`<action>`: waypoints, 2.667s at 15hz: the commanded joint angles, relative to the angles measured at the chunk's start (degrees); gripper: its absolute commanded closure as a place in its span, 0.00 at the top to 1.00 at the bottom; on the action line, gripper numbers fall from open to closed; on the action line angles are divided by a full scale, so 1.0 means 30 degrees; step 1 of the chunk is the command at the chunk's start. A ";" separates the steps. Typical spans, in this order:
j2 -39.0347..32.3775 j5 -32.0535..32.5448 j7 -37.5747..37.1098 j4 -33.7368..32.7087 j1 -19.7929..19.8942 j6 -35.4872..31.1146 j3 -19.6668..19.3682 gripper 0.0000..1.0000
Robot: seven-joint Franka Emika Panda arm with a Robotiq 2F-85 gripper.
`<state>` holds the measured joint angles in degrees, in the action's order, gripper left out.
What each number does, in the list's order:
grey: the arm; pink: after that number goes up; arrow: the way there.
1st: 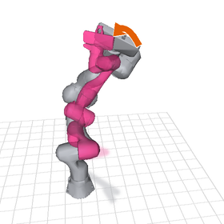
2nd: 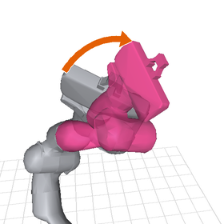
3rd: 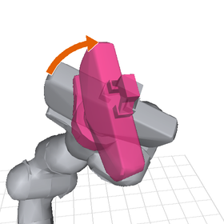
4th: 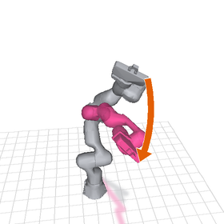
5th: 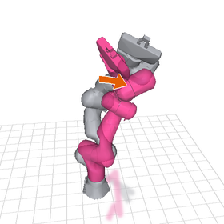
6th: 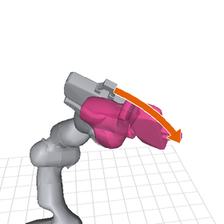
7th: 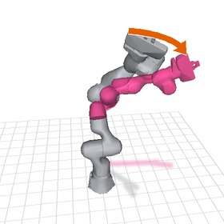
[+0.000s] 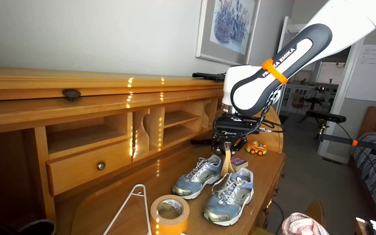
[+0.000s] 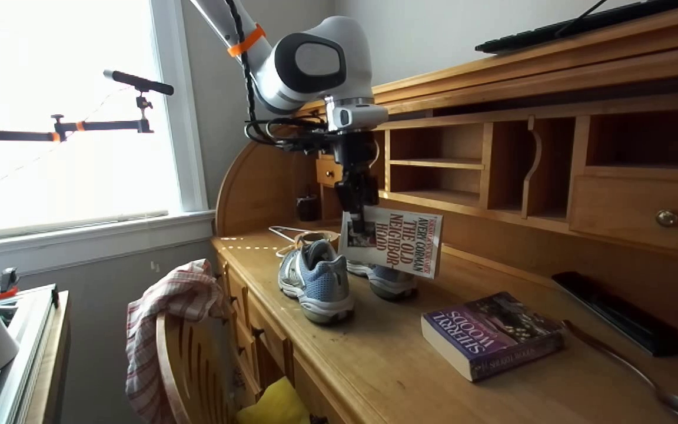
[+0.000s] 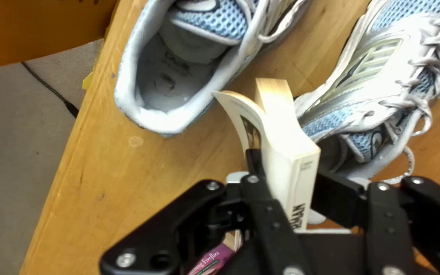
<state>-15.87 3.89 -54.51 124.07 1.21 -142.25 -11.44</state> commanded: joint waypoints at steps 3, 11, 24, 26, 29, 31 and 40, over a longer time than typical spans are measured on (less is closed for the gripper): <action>-0.0459 -0.1414 -0.2005 -0.0118 0.0005 -0.0498 0.0156 0.06; 0.0175 -0.2440 -0.3013 0.0150 0.0220 -0.0491 0.0204 0.06; -0.1375 -0.2071 -0.4819 -0.0712 -0.0722 -0.0150 0.0852 0.06; -0.1770 -0.2079 -0.5244 -0.1040 -0.0923 -0.0210 0.0912 0.06; -0.2232 -0.2260 -0.5833 -0.1545 -0.1110 -0.0259 0.1030 0.06; -0.2434 -0.2236 -0.6172 -0.1824 -0.1254 -0.0296 0.1059 0.06; -0.2670 -0.2294 -0.6999 -0.2243 -0.1509 -0.0359 0.1308 0.06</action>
<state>-23.00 -2.13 -74.05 118.32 -2.66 -142.70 -7.80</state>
